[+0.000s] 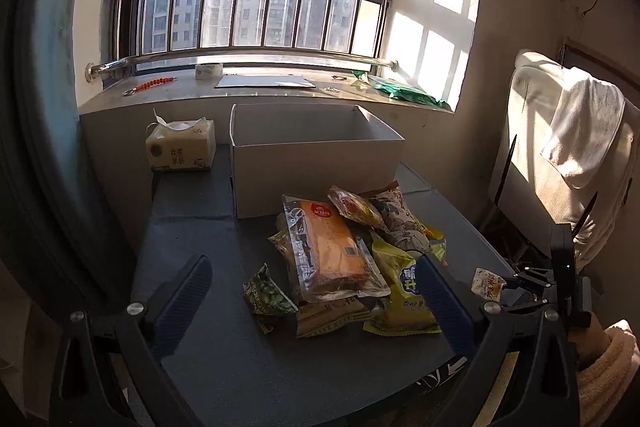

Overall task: Organize snacks
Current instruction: 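Grasp the orange cake packet with the left gripper while the right gripper holds its packet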

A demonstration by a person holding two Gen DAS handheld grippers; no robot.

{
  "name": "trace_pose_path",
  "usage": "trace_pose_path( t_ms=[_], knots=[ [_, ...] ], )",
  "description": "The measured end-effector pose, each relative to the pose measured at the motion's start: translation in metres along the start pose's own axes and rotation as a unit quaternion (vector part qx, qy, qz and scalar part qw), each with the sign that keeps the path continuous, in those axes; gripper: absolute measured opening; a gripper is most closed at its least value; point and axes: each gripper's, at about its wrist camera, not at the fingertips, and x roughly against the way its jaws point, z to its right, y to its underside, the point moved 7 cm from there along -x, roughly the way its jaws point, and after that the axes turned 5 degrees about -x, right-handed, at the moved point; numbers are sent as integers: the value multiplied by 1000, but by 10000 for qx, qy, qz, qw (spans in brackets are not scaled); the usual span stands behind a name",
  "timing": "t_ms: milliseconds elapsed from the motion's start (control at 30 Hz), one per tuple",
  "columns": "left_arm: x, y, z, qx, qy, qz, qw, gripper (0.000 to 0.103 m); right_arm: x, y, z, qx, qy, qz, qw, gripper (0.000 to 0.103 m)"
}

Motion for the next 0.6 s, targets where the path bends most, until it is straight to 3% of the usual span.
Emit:
trace_pose_path(
  t_ms=[267, 467, 533, 600],
  knots=[
    [-81, -18, 25, -351, 48, -851, 9957, 103, 24, -15, -13, -73, -130, 380, 9992, 64],
    [-153, -11, 34, -766, -592, -1821, 9785, 103, 38, -21, -23, -121, -221, 524, 9983, 64],
    [-165, -4, 33, -906, -783, -1983, 9728, 103, 38, -21, -25, -101, -210, 543, 9983, 64],
    [-169, -2, 33, -936, -788, -1940, 9733, 103, 37, -22, -27, -92, -250, 541, 9982, 64]
  ],
)
